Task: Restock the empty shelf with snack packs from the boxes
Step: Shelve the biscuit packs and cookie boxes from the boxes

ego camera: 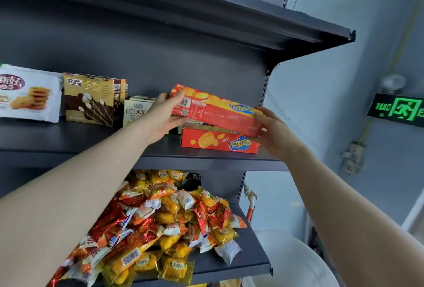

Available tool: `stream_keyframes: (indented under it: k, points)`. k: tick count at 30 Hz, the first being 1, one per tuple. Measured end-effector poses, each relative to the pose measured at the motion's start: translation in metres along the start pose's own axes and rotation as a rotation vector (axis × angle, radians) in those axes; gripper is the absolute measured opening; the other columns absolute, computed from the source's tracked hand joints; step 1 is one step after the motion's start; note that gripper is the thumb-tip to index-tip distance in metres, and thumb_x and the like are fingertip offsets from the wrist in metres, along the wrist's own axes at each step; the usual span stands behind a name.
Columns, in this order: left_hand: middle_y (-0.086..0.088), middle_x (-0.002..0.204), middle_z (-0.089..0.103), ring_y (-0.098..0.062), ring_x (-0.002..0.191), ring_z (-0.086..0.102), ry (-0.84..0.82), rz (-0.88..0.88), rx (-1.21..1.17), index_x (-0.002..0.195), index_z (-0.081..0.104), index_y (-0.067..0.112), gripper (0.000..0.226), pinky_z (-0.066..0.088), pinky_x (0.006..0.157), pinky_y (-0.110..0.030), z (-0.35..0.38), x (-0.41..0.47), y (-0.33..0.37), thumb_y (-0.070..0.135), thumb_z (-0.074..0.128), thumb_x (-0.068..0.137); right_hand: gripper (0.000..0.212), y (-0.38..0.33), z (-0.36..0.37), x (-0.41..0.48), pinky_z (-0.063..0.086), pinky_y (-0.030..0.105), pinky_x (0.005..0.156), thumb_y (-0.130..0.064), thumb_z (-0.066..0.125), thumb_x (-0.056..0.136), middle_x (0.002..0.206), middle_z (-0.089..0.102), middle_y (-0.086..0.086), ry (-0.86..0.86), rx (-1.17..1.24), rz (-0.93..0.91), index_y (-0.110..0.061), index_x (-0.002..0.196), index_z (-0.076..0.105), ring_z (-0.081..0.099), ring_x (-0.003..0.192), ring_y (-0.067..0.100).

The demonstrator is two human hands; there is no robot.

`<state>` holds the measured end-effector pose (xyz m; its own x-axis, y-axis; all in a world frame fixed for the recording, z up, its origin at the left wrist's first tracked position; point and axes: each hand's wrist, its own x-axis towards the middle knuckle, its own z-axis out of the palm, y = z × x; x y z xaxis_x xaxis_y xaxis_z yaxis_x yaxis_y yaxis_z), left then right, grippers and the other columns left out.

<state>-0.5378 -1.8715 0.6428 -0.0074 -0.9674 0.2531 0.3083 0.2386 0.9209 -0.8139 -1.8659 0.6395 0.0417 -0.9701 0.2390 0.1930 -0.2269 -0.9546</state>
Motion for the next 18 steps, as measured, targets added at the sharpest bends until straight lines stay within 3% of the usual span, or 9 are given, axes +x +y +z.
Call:
stream_keyframes:
  k: [4, 11, 13, 16, 18]
  points:
    - [-0.007, 0.124, 0.057, -0.023, 0.109, 0.062, 0.018, 0.005, -0.012, 0.132, 0.042, 0.021, 0.042, 0.059, 0.084, -0.036, 0.003, -0.001, -0.005, 0.026, 0.062, 0.095, 0.033, 0.005, -0.015, -0.001, 0.058, 0.038, 0.075, 0.005, 0.057, 0.091, 0.116, 0.067, 0.01, -0.045, -0.065, -0.026, -0.016, 0.115, 0.064, 0.07, 0.091, 0.023]
    - [-0.004, 0.12, 0.058, -0.022, 0.101, 0.064, 0.146, 0.047, -0.026, 0.132, 0.037, 0.02, 0.051, 0.06, 0.081, -0.033, 0.02, 0.002, -0.003, 0.022, 0.068, 0.092, 0.035, 0.002, -0.02, 0.005, 0.058, 0.044, 0.086, 0.003, 0.059, 0.092, 0.125, 0.065, 0.016, -0.076, -0.102, -0.004, -0.009, 0.125, 0.058, 0.069, 0.096, 0.026]
    - [-0.006, 0.113, 0.064, -0.021, 0.101, 0.067, 0.172, 0.068, -0.091, 0.127, 0.044, 0.013, 0.049, 0.059, 0.082, -0.03, 0.037, 0.003, -0.004, 0.018, 0.073, 0.088, 0.036, 0.003, -0.018, 0.006, 0.057, 0.048, 0.091, -0.001, 0.063, 0.092, 0.127, 0.065, 0.018, -0.123, -0.092, -0.002, -0.006, 0.127, 0.055, 0.069, 0.098, 0.028]
    - [-0.01, 0.113, 0.071, -0.022, 0.099, 0.069, 0.075, 0.013, 0.029, 0.114, 0.057, 0.01, 0.028, 0.06, 0.082, -0.032, 0.076, 0.002, -0.02, 0.022, 0.07, 0.092, 0.028, 0.008, -0.009, 0.004, 0.057, 0.051, 0.09, -0.002, 0.063, 0.093, 0.115, 0.069, 0.018, -0.183, -0.062, 0.006, -0.008, 0.118, 0.051, 0.07, 0.092, 0.029]
    - [-0.008, 0.114, 0.072, -0.026, 0.098, 0.071, 0.033, -0.052, 0.153, 0.119, 0.056, 0.015, 0.03, 0.059, 0.085, -0.045, 0.094, -0.001, -0.027, 0.032, 0.064, 0.095, 0.014, 0.008, -0.009, 0.004, 0.058, 0.044, 0.084, -0.005, 0.059, 0.096, 0.1, 0.073, 0.011, -0.188, -0.067, 0.018, -0.013, 0.106, 0.053, 0.069, 0.085, 0.025]
